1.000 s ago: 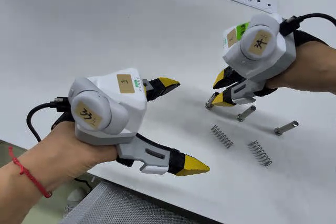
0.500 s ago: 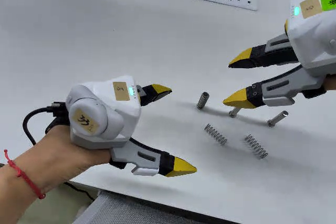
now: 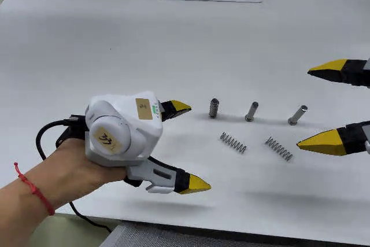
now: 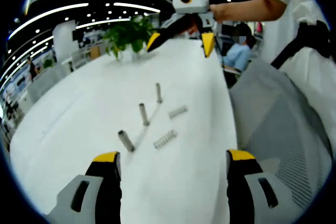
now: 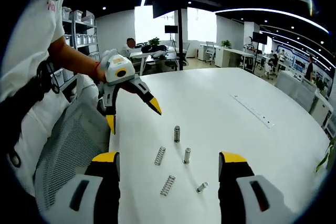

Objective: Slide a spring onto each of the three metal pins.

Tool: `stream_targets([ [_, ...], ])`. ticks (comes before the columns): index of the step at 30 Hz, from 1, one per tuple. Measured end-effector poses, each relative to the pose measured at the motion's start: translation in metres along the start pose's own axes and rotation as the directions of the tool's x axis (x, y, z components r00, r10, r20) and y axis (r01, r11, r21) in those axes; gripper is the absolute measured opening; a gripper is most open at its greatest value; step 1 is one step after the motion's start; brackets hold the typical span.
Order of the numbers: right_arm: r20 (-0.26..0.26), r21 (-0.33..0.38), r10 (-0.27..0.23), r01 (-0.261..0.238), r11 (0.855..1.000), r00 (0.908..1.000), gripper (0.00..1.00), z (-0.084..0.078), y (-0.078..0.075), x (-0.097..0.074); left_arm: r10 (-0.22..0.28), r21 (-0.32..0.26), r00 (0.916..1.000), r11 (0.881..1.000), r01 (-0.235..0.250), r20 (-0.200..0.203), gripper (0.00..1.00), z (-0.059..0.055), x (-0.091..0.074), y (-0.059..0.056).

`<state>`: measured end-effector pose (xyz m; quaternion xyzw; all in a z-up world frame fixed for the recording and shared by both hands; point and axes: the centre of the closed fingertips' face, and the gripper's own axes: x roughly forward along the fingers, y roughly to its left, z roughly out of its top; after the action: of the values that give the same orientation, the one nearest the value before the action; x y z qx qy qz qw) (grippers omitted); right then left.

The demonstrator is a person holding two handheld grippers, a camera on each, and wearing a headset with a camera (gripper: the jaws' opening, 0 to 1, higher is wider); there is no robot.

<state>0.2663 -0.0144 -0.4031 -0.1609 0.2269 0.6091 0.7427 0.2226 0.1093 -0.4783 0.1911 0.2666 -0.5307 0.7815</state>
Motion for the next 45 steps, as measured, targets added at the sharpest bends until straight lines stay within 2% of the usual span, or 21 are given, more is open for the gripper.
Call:
stream_targets([
  [3,0.01,0.024,-0.023,0.023,0.999,0.9997,0.82,-0.019,-0.003,-0.012,-0.016,0.024,0.9996,1.0,0.016,-0.023,0.81,0.001,0.007,0.0],
  [6,0.014,0.056,-0.04,0.039,0.998,0.9991,0.87,-0.037,-0.002,-0.023,-0.039,0.071,0.9971,0.997,0.044,-0.065,0.78,0.0,0.016,0.001],
  [11,0.026,0.08,-0.062,0.059,0.995,0.9978,0.9,-0.054,0.0,-0.035,-0.073,0.142,0.9884,0.986,0.092,-0.133,0.75,-0.001,0.029,0.002],
  [13,0.03,0.088,-0.066,0.063,0.994,0.9974,0.92,-0.058,0.002,-0.039,-0.083,0.16,0.9855,0.981,0.107,-0.148,0.72,-0.001,0.034,0.003],
  [14,0.028,0.092,-0.069,0.066,0.994,0.9972,0.93,-0.06,0.002,-0.04,-0.086,0.167,0.9827,0.979,0.113,-0.164,0.7,-0.003,0.036,0.004],
  [19,0.03,0.12,-0.095,0.091,0.989,0.9951,0.92,-0.08,0.0,-0.052,-0.082,0.264,0.9631,0.952,0.152,-0.256,0.55,-0.008,0.05,0.009],
  [21,0.031,0.126,-0.106,0.101,0.987,0.9939,0.92,-0.084,0.0,-0.055,-0.097,0.251,0.9607,0.954,0.164,-0.26,0.52,-0.005,0.058,0.006],
  [23,0.036,0.133,-0.115,0.11,0.985,0.9927,0.92,-0.087,0.0,-0.057,-0.09,0.268,0.9561,0.949,0.167,-0.279,0.47,-0.007,0.063,0.007],
  [26,0.039,0.145,-0.129,0.122,0.982,0.9909,0.91,-0.093,0.0,-0.06,-0.084,0.271,0.9485,0.947,0.171,-0.306,0.35,-0.012,0.072,0.009],
  [34,0.049,0.166,-0.158,0.148,0.975,0.9863,0.89,-0.1,0.002,-0.066,-0.071,0.262,0.9346,0.95,0.17,-0.349,0.29,-0.023,0.084,0.011],
  [39,0.054,0.183,-0.176,0.164,0.969,0.9829,0.89,-0.102,0.001,-0.07,-0.063,0.256,0.9249,0.952,0.169,-0.375,0.28,-0.029,0.085,0.015],
  [45,0.055,0.191,-0.189,0.175,0.966,0.9805,0.88,-0.105,0.001,-0.072,-0.061,0.25,0.9185,0.953,0.169,-0.391,0.23,-0.032,0.082,0.015],
])
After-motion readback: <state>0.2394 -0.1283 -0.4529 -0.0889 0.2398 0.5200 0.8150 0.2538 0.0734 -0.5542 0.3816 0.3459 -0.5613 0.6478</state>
